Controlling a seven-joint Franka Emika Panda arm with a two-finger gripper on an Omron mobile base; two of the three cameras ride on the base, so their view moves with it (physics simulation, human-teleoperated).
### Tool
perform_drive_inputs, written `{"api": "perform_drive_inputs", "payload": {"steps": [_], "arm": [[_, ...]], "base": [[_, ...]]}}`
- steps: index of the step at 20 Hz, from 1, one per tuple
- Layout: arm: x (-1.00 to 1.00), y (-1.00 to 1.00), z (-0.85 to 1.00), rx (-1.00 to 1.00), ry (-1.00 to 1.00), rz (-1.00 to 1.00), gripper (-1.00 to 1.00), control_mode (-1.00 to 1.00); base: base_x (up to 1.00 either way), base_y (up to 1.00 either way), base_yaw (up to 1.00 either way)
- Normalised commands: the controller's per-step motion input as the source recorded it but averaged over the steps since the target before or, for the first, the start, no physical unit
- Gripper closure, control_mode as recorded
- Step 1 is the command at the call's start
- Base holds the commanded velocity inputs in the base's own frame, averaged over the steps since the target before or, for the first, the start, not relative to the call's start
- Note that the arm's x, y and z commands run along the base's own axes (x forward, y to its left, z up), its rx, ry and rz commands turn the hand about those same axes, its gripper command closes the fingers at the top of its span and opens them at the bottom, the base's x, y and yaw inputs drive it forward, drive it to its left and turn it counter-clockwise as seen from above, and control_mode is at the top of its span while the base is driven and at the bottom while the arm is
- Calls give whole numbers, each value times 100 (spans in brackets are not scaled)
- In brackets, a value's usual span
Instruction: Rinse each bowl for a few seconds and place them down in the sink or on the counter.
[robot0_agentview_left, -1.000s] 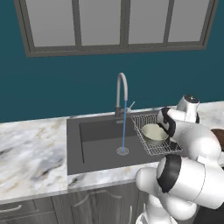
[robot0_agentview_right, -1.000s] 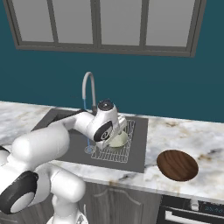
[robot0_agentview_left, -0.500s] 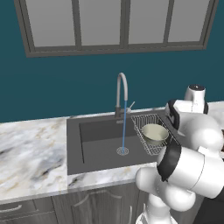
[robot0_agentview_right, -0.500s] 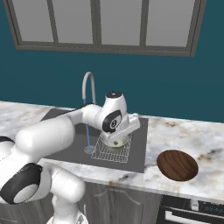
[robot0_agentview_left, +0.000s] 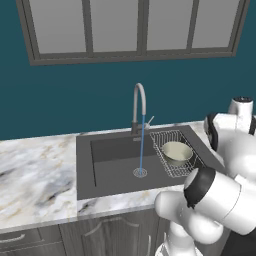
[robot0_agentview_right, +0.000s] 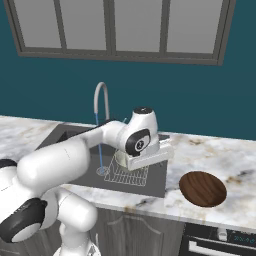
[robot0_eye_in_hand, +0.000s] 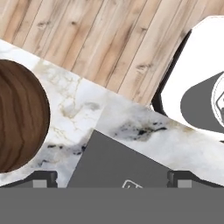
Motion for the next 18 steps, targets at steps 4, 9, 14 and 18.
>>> {"api": "perform_drive_inputs", "payload": {"steps": [4,9,14,18], "arm": [[-39,-5,-1,0,-1,-3,-100,-100],[-21,-19,0,0,0,0,-100,-100],[-4,-30,0,0,0,0,-100,-100],[0,-31,0,0,0,0,-100,-100]], "base": [[0,0,0],[0,0,0],[0,0,0],[0,0,0]]}}
